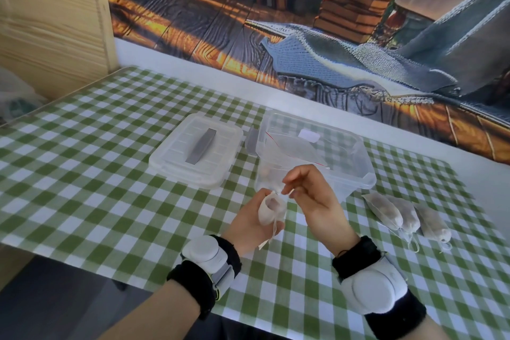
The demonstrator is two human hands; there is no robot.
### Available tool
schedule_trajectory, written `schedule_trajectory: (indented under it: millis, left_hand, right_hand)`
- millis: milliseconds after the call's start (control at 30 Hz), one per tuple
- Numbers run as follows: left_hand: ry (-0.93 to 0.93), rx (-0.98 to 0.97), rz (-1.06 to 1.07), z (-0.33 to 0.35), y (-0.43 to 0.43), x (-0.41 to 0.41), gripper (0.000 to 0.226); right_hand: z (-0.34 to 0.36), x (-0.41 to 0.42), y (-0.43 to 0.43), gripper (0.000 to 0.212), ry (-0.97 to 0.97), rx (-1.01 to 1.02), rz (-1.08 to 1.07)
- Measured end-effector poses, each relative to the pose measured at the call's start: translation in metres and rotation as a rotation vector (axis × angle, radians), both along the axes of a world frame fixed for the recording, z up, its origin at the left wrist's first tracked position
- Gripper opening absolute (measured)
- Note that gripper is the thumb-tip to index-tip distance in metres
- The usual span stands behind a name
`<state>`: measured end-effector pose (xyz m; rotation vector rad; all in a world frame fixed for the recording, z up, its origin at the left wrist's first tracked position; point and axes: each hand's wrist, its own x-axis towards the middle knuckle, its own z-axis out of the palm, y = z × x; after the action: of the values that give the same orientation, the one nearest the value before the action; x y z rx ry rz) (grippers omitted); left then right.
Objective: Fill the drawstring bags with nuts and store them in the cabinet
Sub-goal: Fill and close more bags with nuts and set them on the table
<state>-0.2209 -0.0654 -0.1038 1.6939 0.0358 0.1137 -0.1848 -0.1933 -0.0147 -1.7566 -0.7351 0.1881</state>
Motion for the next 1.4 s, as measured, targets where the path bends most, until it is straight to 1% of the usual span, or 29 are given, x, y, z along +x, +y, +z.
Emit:
schedule_trajectory:
  millis: [67,133,300,367,433,500,633,700,800,867,933,1033,1100,1133,1167,1200,1267,1333,1367,1400]
  left_hand:
    - [0.003,-0.012,-0.005,0.0,0.0,-0.001,0.033]
    - [0.006,-0.015,-0.008,0.0,0.001,-0.001,0.037]
    - [-0.002,-0.023,-0.036,-0.002,0.001,0.0,0.053]
    - [-0.01,-0.023,-0.033,0.0,0.0,0.0,0.048]
    - [-0.024,-0.036,-0.033,0.002,0.0,-0.001,0.033]
    - [-0.038,-0.048,-0.038,0.004,0.0,-0.003,0.026]
    - [-0.041,-0.071,-0.041,0.003,0.0,-0.004,0.03]
    - [-0.047,-0.085,-0.068,0.003,0.0,-0.004,0.031]
    - [-0.022,-0.057,-0.087,0.001,-0.001,-0.002,0.035]
    - [0.0,-0.053,-0.08,0.0,-0.002,0.0,0.036]
    - [0.005,-0.05,-0.081,0.0,-0.003,0.001,0.033]
    - [0.007,-0.012,-0.065,-0.001,-0.001,0.001,0.031]
    - [0.021,-0.026,-0.064,-0.001,-0.001,0.001,0.033]
    - [0.022,-0.037,-0.063,-0.001,-0.001,0.001,0.033]
    - [0.02,-0.055,-0.065,-0.001,-0.001,0.001,0.033]
    - [0.02,-0.062,-0.064,-0.001,-0.001,0.001,0.033]
    - [0.013,-0.062,-0.07,-0.002,0.001,0.001,0.033]
    - [0.008,-0.07,-0.079,-0.001,0.001,0.001,0.032]
    - [0.008,-0.07,-0.076,-0.002,0.001,0.001,0.032]
    - [0.007,-0.071,-0.071,-0.002,0.001,0.001,0.032]
  right_hand:
    - [-0.004,-0.002,-0.002,0.034,0.005,0.08,0.038]
    - [-0.009,-0.004,-0.001,0.029,-0.009,0.091,0.059]
    - [-0.02,-0.008,0.005,0.034,-0.003,-0.053,0.067]
    - [-0.02,-0.009,0.008,0.033,-0.019,-0.107,0.071]
    - [-0.019,-0.009,0.009,0.031,-0.061,-0.174,0.063]
    - [-0.018,-0.007,0.011,0.031,-0.123,-0.231,-0.004]
    - [-0.016,-0.005,0.014,0.036,-0.144,-0.279,-0.168]
    - [-0.015,-0.003,0.013,0.035,-0.139,-0.299,-0.206]
    - [-0.014,-0.002,0.012,0.036,-0.133,-0.254,-0.254]
    - [-0.012,-0.002,0.013,0.036,-0.139,-0.274,-0.251]
    - [-0.008,0.0,0.014,0.033,-0.18,-0.294,-0.245]
    - [0.014,0.008,0.016,0.022,-0.373,-0.212,-0.286]
    - [0.033,0.017,0.02,0.019,-0.46,-0.215,-0.306]
    - [0.04,0.026,0.024,0.021,-0.461,-0.27,-0.31]
    - [0.049,0.036,0.029,0.024,-0.434,-0.388,-0.299]
    - [0.057,0.046,0.034,0.026,-0.366,-0.538,-0.268]
    - [0.07,0.067,0.045,0.025,-0.211,-0.877,-0.133]
    - [0.073,0.082,0.06,0.027,-0.137,-1.165,0.015]
    - [0.073,0.087,0.064,0.028,-0.122,-1.221,0.018]
    - [0.065,0.095,0.07,0.032,-0.147,-1.246,-0.014]
